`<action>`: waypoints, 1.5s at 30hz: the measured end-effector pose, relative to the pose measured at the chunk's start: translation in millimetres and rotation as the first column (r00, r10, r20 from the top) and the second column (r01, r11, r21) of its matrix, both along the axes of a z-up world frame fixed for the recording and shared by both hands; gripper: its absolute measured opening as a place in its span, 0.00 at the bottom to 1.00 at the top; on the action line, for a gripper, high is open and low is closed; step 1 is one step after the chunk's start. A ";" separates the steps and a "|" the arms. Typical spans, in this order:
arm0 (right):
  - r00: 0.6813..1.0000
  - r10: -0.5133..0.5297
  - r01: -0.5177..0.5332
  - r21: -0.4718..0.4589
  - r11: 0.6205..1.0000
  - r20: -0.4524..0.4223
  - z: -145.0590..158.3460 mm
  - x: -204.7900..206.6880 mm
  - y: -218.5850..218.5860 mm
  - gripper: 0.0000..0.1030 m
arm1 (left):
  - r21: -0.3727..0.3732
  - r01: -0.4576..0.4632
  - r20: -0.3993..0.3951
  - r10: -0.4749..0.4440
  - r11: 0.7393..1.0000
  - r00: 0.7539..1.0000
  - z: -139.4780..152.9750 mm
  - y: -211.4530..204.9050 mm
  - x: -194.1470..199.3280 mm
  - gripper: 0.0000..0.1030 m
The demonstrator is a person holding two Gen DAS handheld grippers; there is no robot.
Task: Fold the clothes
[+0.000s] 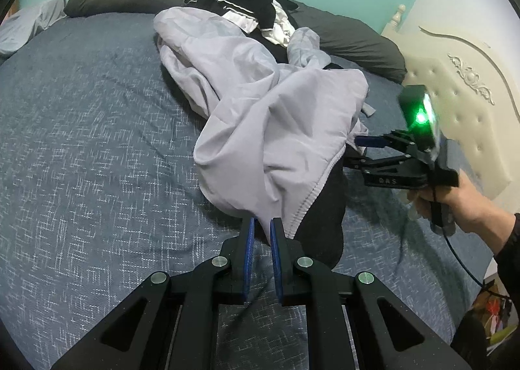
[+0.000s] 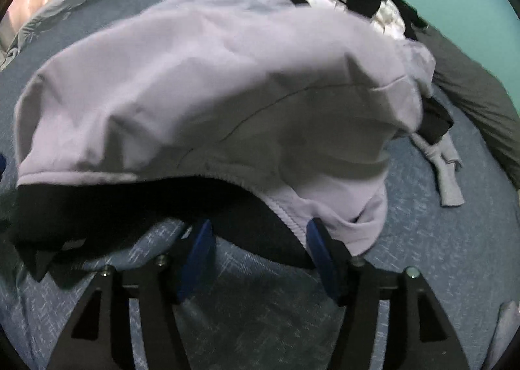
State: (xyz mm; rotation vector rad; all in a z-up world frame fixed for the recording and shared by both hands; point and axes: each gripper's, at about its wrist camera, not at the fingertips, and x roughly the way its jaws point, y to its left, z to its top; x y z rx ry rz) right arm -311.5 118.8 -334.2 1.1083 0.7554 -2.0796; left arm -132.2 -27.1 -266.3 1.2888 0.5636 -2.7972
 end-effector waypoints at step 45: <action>0.999 0.025 -0.008 -0.403 0.915 0.036 125.7 37.8 36.3 0.05 | 0.075 0.063 0.059 -0.068 0.995 0.996 -19.0 43.1 -41.1 0.40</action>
